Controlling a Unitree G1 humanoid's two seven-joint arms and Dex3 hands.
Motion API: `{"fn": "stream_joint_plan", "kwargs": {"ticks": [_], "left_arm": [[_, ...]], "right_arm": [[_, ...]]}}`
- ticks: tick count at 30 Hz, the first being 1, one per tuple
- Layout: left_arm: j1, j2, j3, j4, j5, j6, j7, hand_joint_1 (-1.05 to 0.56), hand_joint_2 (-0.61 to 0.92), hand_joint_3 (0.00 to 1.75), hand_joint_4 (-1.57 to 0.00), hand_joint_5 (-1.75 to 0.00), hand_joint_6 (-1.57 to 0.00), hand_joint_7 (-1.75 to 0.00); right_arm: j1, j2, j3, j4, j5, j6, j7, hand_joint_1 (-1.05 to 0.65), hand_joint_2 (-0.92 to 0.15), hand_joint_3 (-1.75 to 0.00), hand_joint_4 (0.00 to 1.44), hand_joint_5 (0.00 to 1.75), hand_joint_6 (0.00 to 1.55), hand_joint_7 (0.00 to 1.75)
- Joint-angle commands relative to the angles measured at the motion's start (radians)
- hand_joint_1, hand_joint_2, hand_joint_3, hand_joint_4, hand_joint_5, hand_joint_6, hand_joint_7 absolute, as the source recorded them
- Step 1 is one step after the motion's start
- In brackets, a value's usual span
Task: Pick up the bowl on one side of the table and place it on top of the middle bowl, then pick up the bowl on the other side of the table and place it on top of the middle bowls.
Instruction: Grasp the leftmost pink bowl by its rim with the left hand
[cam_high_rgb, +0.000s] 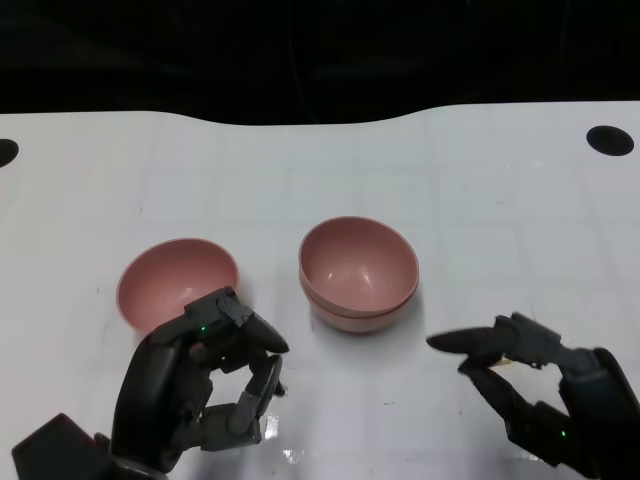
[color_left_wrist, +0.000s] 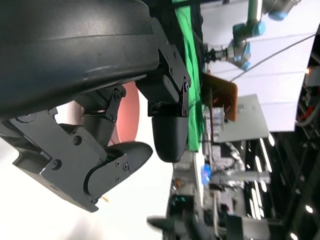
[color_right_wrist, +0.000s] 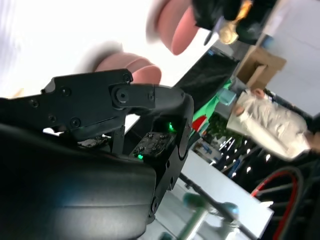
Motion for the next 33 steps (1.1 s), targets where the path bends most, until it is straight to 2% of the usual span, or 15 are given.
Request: {"fn": "stream_joint_plan", "kwargs": {"ticks": [1, 4, 6, 7, 8, 10, 13, 18, 21, 24, 27, 33], "left_arm": [[-0.007, 0.017, 0.015, -0.026, 0.038, -0.021, 0.043, -0.22, 0.59, 0.89, -0.58, -1.45, -0.57, -1.05], [-0.016, 0.038, 0.021, -0.036, 0.077, -0.040, 0.066, -0.22, 0.56, 0.88, -0.52, -1.32, -0.49, -0.92], [-0.022, 0.059, 0.023, -0.045, 0.103, -0.046, 0.074, -0.23, 0.58, 0.82, -0.48, -1.22, -0.45, -0.80], [-0.026, 0.079, 0.026, -0.053, 0.134, -0.049, 0.082, -0.26, 0.63, 0.71, -0.46, -1.14, -0.45, -0.73], [-0.031, 0.099, 0.029, -0.061, 0.168, -0.047, 0.091, -0.30, 0.74, 0.50, -0.45, -1.03, -0.45, -0.60], [-0.038, 0.131, 0.033, -0.076, 0.226, -0.039, 0.110, -0.37, 0.87, 0.23, -0.41, -0.92, -0.44, -0.45], [-0.045, 0.166, 0.036, -0.096, 0.278, -0.018, 0.129, -0.39, 0.91, 0.08, -0.36, -0.84, -0.42, -0.32], [-0.055, 0.259, 0.049, -0.201, 0.470, 0.069, 0.171, -0.45, 0.92, 0.03, -0.20, -0.81, -0.39, -0.15], [-0.056, 0.286, 0.045, -0.232, 0.546, 0.096, 0.202, -0.48, 0.92, 0.02, -0.20, -0.78, -0.41, -0.11], [-0.081, 0.351, 0.026, -0.296, 0.785, 0.200, 0.231, -0.52, 0.92, 0.01, -0.22, -0.70, -0.41, -0.07], [-0.085, 0.363, 0.012, -0.314, 0.838, 0.240, 0.242, -0.53, 0.91, 0.00, -0.23, -0.66, -0.42, -0.05], [-0.153, 0.417, -0.072, -0.245, 1.037, 0.314, 0.291, -0.56, 0.87, 0.00, -0.28, -0.61, -0.41, -0.02]], "right_arm": [[0.026, 0.021, -0.030, -0.018, 0.044, 0.014, 0.016, -0.12, -0.61, -0.87, 0.66, 1.44, 0.72, 1.00], [0.038, 0.040, -0.046, -0.008, 0.068, 0.026, 0.032, -0.08, -0.57, -1.00, 0.73, 1.52, 0.75, 1.11], [0.045, 0.053, -0.054, -0.009, 0.086, 0.046, 0.046, -0.07, -0.56, -1.09, 0.79, 1.56, 0.78, 1.18], [0.049, 0.058, -0.057, -0.013, 0.099, 0.065, 0.055, -0.06, -0.54, -1.16, 0.82, 1.59, 0.79, 1.21], [0.053, 0.064, -0.060, -0.020, 0.110, 0.087, 0.063, -0.05, -0.50, -1.27, 0.84, 1.62, 0.80, 1.26], [0.058, 0.076, -0.065, -0.031, 0.124, 0.129, 0.073, -0.05, -0.45, -1.39, 0.87, 1.68, 0.83, 1.32], [0.059, 0.091, -0.075, -0.033, 0.125, 0.156, 0.081, -0.05, -0.40, -1.49, 0.90, 1.74, 0.82, 1.41], [0.056, 0.104, -0.088, -0.030, 0.110, 0.174, 0.084, -0.09, -0.34, -1.55, 0.94, 1.75, 0.80, 1.53], [0.056, 0.109, -0.091, -0.036, 0.110, 0.186, 0.088, -0.09, -0.33, -1.56, 0.93, 1.75, 0.79, 1.53], [0.053, 0.111, -0.094, -0.037, 0.105, 0.198, 0.089, -0.09, -0.32, -1.57, 0.93, 1.75, 0.80, 1.54], [0.052, 0.114, -0.095, -0.038, 0.102, 0.204, 0.090, -0.09, -0.31, -1.57, 0.94, 1.75, 0.80, 1.54], [0.052, 0.126, -0.089, -0.050, 0.088, 0.235, 0.086, -0.08, -0.30, -1.58, 0.95, 1.75, 0.80, 1.55]]}}
